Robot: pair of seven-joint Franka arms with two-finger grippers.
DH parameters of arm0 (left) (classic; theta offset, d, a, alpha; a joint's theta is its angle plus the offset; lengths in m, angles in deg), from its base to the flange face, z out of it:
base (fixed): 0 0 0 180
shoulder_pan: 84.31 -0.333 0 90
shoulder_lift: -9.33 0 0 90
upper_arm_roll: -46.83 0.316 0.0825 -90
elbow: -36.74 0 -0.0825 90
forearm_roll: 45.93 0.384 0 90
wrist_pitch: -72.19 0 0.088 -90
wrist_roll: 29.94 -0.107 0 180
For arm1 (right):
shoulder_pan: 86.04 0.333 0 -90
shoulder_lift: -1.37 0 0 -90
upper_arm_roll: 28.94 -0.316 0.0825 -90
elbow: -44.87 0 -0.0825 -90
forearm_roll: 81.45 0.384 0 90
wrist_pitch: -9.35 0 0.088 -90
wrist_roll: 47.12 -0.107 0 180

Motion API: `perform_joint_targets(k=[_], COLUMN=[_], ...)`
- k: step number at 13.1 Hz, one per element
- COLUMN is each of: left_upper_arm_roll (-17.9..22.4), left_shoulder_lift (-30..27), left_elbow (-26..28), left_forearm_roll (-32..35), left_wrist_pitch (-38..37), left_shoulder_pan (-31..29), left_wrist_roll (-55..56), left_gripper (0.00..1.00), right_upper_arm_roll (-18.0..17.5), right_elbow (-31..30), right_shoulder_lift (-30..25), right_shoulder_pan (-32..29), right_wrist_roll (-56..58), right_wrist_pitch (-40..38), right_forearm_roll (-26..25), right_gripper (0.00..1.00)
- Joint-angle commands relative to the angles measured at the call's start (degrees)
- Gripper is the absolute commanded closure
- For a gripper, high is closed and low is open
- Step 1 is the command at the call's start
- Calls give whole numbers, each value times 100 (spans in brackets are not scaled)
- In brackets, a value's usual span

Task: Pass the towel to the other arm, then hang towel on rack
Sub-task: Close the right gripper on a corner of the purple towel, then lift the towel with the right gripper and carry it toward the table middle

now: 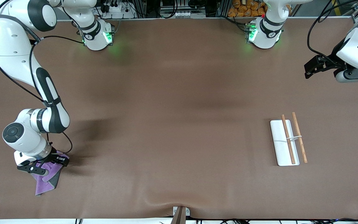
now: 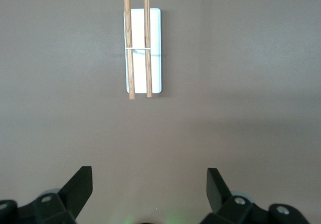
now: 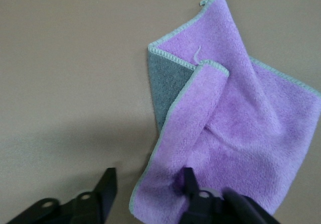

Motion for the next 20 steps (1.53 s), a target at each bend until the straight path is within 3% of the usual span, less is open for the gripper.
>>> perform_joint_targets(k=[1, 10, 15, 17, 20], left_upper_arm_roll=[-6, -6, -6, -6, -6], left_shoulder_lift=[63, 63, 63, 54, 63], left_elbow=[-151, -133, -133, -133, -133], left_forearm_roll=[-52, -52, -52, -148, -166], left_wrist_pitch=[-106, -106, -106, -106, -106], left_shoulder_pan=[4, 4, -5, -5, -23], left_wrist_roll=[-96, -96, -96, -96, -96], left_gripper=[0, 0, 0, 0, 0], right_upper_arm_roll=[-35, -35, -158, -412, -1061], right_elbow=[126, 240, 214, 197, 197], right_shoulder_lift=[93, -47, -994, -1495, -1971], right_shoulder_pan=[-27, 26, 96, 149, 219], right_wrist_roll=[-80, 366, 1622, 1878, 1958], right_wrist_pitch=[23, -65, -952, -1390, -1594], right_forearm_roll=[8, -89, -36, -27, -36], right_gripper=[100, 100, 100, 100, 100])
